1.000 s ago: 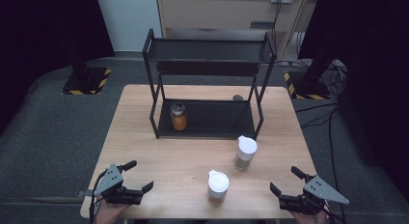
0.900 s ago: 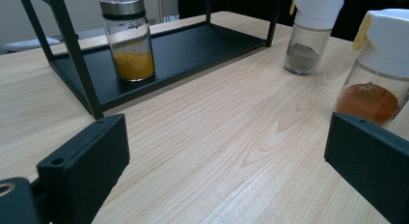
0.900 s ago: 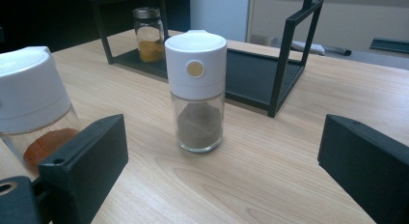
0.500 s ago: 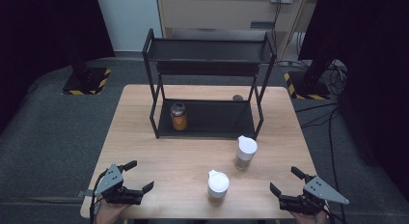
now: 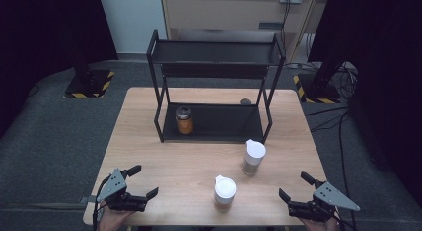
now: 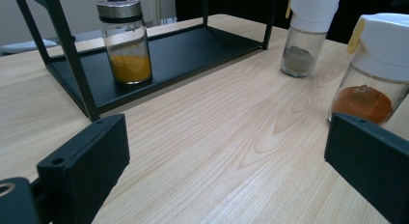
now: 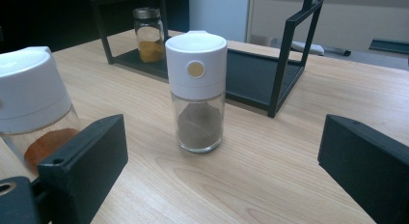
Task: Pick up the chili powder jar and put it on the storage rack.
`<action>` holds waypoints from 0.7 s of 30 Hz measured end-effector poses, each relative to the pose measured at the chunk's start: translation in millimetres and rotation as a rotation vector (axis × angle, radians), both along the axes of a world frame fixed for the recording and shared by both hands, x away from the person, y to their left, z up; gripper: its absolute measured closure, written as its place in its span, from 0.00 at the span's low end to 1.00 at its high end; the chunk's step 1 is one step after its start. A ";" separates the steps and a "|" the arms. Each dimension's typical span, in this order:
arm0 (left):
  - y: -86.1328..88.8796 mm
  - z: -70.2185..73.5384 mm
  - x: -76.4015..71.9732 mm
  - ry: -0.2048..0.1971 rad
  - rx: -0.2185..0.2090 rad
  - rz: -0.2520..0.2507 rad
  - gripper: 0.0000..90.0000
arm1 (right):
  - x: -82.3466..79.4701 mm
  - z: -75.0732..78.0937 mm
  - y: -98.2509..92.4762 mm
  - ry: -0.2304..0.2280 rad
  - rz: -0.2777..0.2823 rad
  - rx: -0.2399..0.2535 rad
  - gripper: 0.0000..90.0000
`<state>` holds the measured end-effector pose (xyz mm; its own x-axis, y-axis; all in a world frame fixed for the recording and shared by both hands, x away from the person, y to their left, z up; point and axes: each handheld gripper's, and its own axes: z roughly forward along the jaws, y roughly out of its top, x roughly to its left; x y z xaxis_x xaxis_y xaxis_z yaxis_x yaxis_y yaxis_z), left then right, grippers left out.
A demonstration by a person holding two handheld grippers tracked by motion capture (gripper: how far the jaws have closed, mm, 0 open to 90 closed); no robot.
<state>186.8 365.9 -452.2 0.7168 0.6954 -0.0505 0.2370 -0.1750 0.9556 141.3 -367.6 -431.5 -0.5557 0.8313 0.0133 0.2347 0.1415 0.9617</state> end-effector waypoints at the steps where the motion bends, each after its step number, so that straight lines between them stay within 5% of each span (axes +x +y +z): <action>1: 0.1 -0.1 0.2 0.002 -0.003 0.001 0.01 | -0.1 0.1 0.6 -0.004 0.001 -0.004 0.04; 21: 0.4 -0.3 2.7 0.015 0.004 -0.013 0.01 | 5.0 25.6 6.4 0.022 0.032 0.011 0.04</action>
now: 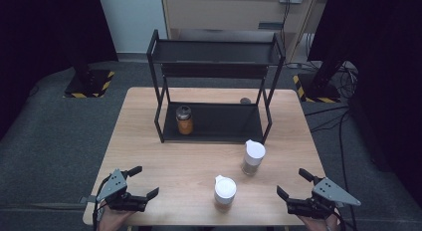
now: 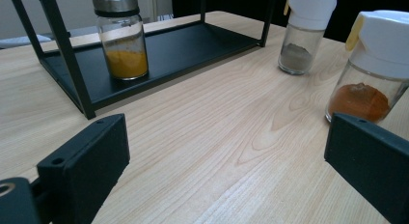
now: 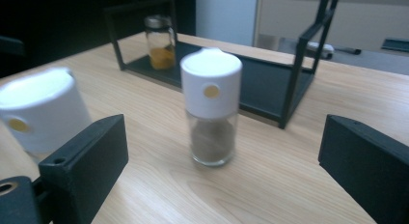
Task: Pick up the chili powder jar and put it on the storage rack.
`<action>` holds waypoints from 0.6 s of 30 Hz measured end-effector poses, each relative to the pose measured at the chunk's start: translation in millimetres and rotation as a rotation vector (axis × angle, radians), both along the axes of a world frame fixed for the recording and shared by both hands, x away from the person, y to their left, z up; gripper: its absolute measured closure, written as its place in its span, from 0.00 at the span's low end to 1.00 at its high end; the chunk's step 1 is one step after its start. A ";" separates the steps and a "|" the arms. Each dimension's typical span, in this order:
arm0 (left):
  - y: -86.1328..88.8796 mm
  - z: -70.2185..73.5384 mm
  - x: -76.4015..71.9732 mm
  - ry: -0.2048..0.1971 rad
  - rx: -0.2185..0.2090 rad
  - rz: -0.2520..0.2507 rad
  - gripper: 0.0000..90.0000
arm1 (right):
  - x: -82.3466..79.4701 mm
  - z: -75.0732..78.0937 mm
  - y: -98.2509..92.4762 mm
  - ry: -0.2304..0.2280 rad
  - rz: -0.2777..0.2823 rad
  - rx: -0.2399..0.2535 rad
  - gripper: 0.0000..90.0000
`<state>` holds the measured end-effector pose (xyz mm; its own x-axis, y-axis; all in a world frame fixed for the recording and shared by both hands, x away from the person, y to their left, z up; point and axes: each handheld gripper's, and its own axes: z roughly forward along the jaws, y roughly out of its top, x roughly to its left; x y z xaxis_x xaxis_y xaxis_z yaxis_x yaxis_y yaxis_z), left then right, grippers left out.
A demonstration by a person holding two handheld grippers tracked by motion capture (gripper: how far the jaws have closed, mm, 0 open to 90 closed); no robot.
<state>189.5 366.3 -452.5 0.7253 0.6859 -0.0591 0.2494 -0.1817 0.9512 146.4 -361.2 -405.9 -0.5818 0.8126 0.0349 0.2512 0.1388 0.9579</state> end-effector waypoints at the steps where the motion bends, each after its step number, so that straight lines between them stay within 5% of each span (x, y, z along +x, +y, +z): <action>1: 0.1 0.0 0.0 -0.001 -0.001 -0.001 0.02 | 0.4 3.0 0.9 0.005 0.008 0.002 0.04; 18: 0.6 -0.7 0.0 0.003 -0.007 0.001 0.01 | 8.6 42.4 32.0 0.050 0.096 -0.015 0.04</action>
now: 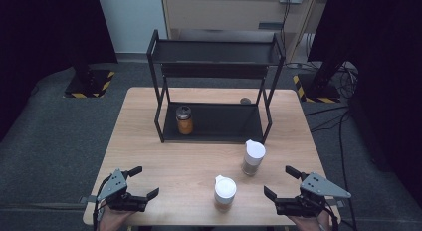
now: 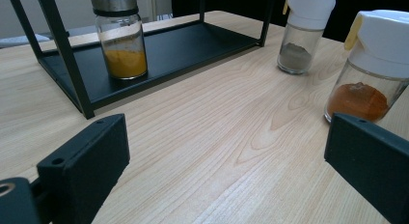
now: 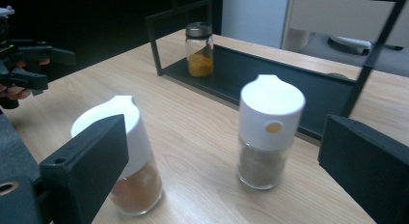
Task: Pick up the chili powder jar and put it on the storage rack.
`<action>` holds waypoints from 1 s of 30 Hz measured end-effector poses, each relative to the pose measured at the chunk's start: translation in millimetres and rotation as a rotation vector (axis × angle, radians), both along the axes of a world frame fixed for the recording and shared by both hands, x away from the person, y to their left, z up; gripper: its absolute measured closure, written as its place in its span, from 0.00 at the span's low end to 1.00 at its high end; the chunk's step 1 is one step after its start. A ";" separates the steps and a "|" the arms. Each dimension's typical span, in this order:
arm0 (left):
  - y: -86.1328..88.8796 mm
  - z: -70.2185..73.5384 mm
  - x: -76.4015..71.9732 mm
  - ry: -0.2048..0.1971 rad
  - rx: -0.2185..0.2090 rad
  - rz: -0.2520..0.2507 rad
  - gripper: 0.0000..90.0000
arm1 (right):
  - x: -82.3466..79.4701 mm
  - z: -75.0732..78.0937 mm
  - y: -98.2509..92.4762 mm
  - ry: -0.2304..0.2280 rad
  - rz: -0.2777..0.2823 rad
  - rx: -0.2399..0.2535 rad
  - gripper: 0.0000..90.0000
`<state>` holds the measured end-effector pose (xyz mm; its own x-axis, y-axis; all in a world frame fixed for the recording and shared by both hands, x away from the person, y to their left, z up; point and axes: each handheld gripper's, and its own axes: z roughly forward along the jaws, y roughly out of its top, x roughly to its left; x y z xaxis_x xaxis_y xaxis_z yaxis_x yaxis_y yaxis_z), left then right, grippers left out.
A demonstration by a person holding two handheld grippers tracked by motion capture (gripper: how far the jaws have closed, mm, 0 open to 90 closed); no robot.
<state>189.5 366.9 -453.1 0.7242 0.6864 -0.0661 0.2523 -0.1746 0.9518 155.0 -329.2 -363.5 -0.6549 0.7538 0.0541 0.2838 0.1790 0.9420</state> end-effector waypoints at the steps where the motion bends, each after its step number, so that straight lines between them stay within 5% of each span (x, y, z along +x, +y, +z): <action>1: 0.0 0.0 0.0 0.000 0.000 0.001 0.01 | 1.5 1.3 1.9 0.005 0.008 0.003 0.04; 15: 0.5 0.4 -0.2 0.000 0.003 0.002 0.01 | 20.8 19.6 44.2 0.013 0.141 -0.041 0.05; 30: 0.8 0.2 -0.4 0.000 0.000 0.001 0.01 | 42.4 9.2 88.0 0.082 0.216 -0.075 0.05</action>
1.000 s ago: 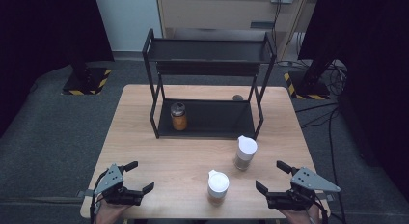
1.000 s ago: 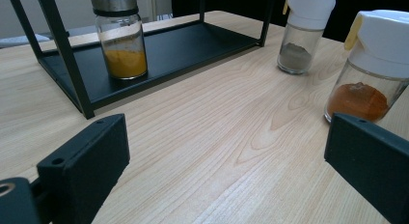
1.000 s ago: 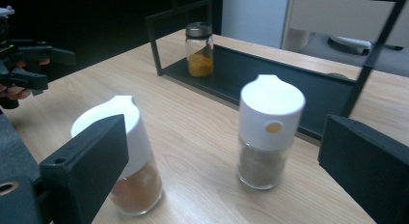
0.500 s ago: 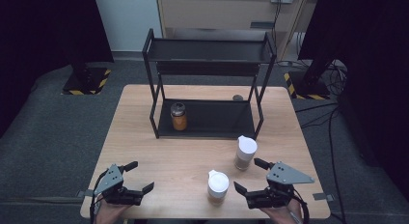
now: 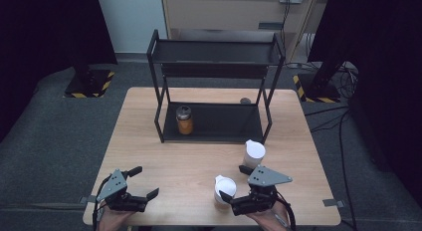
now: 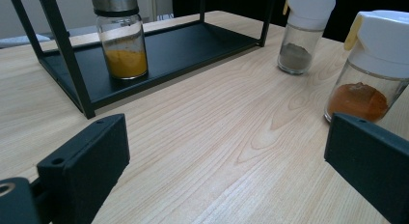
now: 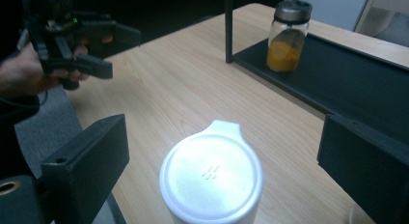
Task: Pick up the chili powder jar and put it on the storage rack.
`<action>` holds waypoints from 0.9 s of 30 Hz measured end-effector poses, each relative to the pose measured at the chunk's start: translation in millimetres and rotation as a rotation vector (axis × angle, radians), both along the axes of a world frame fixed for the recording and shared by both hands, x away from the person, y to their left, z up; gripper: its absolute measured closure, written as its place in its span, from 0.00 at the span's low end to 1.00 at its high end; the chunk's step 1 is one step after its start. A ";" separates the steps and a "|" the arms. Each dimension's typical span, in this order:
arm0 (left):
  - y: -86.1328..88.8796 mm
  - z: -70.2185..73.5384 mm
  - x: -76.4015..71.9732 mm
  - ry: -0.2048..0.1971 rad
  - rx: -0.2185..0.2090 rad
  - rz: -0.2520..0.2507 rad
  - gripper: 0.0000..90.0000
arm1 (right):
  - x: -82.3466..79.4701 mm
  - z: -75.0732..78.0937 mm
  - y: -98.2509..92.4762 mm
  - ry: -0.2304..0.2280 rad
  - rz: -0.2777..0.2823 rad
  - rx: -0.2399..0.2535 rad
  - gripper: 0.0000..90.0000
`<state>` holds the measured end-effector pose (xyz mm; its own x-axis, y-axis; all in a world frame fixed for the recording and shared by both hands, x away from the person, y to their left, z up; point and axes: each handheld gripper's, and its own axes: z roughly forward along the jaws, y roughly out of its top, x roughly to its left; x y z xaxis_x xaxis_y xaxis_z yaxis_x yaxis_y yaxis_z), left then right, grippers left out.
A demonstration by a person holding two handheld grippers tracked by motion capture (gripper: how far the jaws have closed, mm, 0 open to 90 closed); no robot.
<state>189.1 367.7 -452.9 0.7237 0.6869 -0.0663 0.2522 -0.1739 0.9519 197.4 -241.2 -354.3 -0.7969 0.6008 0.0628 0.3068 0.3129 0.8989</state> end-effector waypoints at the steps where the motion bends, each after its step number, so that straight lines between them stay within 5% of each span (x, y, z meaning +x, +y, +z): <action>1: 0.2 0.3 0.2 0.000 0.003 -0.001 0.01 | 0.0 -1.2 2.7 0.001 0.001 -0.007 0.05; 27: -0.4 1.5 -0.8 0.000 0.006 -0.001 0.01 | 4.8 -36.2 33.4 0.057 -0.023 -0.087 0.18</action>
